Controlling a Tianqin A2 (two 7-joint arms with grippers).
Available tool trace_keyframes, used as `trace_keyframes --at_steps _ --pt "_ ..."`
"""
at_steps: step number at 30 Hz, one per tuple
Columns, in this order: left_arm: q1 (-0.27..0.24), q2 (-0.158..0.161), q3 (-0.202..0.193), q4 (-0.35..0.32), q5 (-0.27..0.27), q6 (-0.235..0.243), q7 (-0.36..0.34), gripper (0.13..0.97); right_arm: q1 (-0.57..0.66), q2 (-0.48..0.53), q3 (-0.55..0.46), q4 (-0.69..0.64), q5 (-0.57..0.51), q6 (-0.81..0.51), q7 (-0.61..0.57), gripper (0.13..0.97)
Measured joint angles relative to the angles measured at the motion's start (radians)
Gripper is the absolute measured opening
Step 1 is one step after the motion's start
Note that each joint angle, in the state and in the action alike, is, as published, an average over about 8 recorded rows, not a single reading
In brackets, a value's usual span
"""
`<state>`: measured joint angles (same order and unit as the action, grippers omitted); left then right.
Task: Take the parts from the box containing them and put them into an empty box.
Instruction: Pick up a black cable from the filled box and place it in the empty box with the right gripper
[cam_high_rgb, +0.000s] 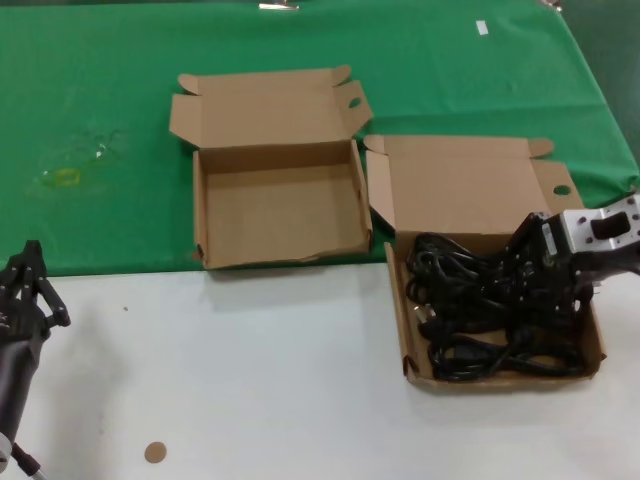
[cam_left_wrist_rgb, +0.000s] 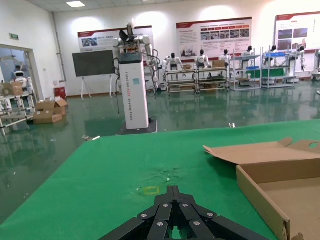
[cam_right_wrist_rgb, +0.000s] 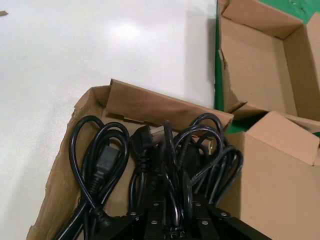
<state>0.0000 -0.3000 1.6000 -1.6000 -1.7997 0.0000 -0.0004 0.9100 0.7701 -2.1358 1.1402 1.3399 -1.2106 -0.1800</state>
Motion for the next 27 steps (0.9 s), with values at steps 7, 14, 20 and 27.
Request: trace_keyframes --at_steps 7,14,20,27 --pt "0.000 0.000 0.000 0.000 0.000 0.000 0.000 0.144 0.041 0.005 0.011 0.029 0.000 -0.043 0.028 0.212" --pt "0.000 0.000 0.000 0.000 0.000 0.000 0.000 0.144 0.105 -0.034 0.016 0.035 -0.008 -0.053 0.044 0.198" --pt "0.000 0.000 0.000 0.000 0.000 0.000 0.000 0.144 0.155 -0.107 0.007 0.018 -0.019 -0.033 0.059 0.197" --pt "0.000 0.000 0.000 0.000 0.000 0.000 0.000 0.144 0.200 -0.229 -0.022 -0.045 -0.048 0.022 0.076 0.197"
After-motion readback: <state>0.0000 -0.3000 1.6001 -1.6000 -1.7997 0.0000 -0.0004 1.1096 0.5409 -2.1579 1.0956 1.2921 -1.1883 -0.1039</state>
